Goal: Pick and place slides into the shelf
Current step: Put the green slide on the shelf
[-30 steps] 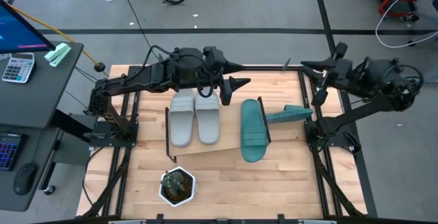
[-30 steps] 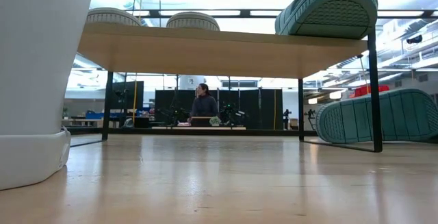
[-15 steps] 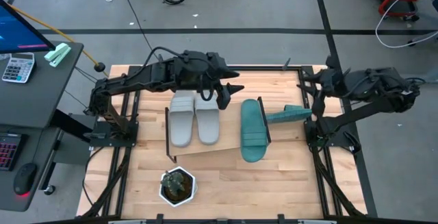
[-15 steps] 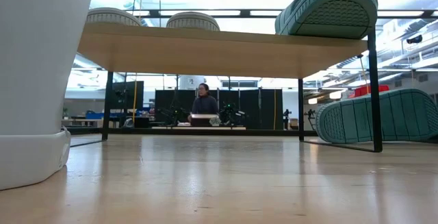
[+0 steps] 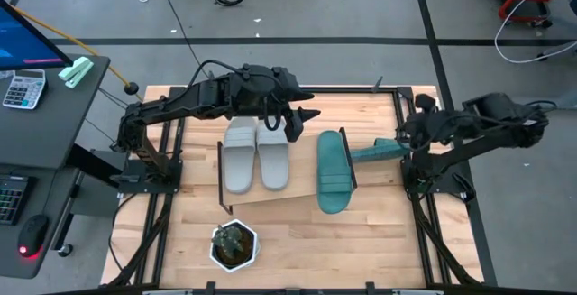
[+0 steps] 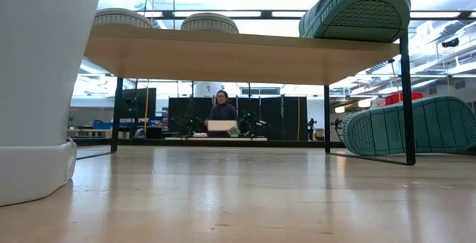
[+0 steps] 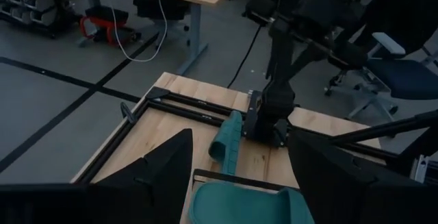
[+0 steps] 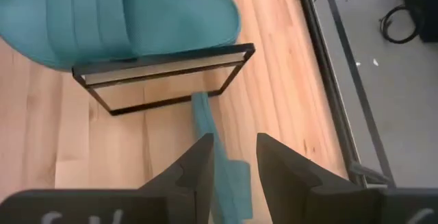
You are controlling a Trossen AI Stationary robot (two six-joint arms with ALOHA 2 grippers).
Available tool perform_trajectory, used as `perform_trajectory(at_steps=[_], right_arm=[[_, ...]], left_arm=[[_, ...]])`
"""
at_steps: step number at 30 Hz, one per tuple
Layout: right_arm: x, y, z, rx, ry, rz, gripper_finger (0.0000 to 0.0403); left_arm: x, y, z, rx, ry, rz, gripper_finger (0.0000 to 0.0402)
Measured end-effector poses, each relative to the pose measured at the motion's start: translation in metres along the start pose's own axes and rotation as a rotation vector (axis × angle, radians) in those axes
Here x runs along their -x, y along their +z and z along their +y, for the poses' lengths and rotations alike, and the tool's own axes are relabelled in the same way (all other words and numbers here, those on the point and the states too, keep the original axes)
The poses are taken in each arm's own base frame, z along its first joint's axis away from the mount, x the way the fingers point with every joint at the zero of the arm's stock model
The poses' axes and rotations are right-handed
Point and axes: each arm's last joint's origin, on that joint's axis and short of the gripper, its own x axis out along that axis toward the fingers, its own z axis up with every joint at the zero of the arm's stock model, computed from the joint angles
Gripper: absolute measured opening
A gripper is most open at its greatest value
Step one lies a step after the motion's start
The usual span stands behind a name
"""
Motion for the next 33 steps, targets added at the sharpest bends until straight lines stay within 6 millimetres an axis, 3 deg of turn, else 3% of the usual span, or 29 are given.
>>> perform_trajectory(at_steps=[5,15,33], right_arm=[[-0.015,-0.004,0.005,0.028,0.005,0.063,0.0112],[-0.063,-0.018,0.014,0.056,0.048,0.204,0.0109],[-0.110,-0.025,-0.024,0.061,0.158,0.313,0.0095]], left_arm=[[0.000,-0.001,0.000,-0.002,0.003,0.015,0.0244],[0.000,-0.002,0.000,-0.004,0.004,0.023,0.0239],[0.000,-0.008,0.002,-0.017,0.016,0.080,0.0231]])
